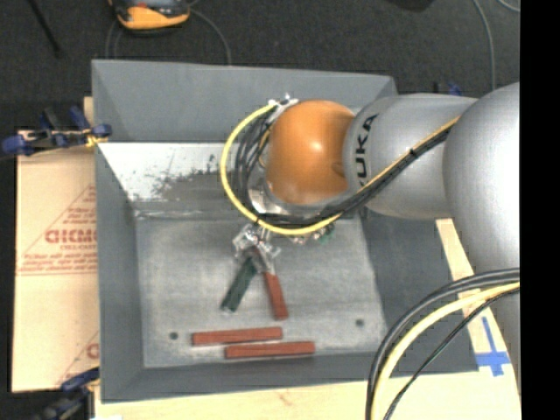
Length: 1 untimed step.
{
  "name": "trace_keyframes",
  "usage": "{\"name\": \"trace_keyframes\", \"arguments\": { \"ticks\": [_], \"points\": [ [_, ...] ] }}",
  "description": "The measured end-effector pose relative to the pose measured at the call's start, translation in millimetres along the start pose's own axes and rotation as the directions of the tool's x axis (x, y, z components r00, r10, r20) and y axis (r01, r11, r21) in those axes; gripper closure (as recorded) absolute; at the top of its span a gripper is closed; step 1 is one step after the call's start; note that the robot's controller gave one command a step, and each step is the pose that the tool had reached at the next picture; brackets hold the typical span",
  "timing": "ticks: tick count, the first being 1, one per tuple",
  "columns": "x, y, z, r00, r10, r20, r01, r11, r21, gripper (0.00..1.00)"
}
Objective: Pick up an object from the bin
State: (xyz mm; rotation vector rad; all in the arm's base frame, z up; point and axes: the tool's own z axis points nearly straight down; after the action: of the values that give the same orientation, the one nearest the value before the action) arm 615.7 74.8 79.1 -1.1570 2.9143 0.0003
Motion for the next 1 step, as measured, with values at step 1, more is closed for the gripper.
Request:
{"name": "trace_keyframes", "arguments": {
  "ticks": [1],
  "points": [
    [0.0, 0.1, 0.1, 1.000, 0.000, 0.000, 0.000, 1.000, -0.001, 1.00]
  ]
}}
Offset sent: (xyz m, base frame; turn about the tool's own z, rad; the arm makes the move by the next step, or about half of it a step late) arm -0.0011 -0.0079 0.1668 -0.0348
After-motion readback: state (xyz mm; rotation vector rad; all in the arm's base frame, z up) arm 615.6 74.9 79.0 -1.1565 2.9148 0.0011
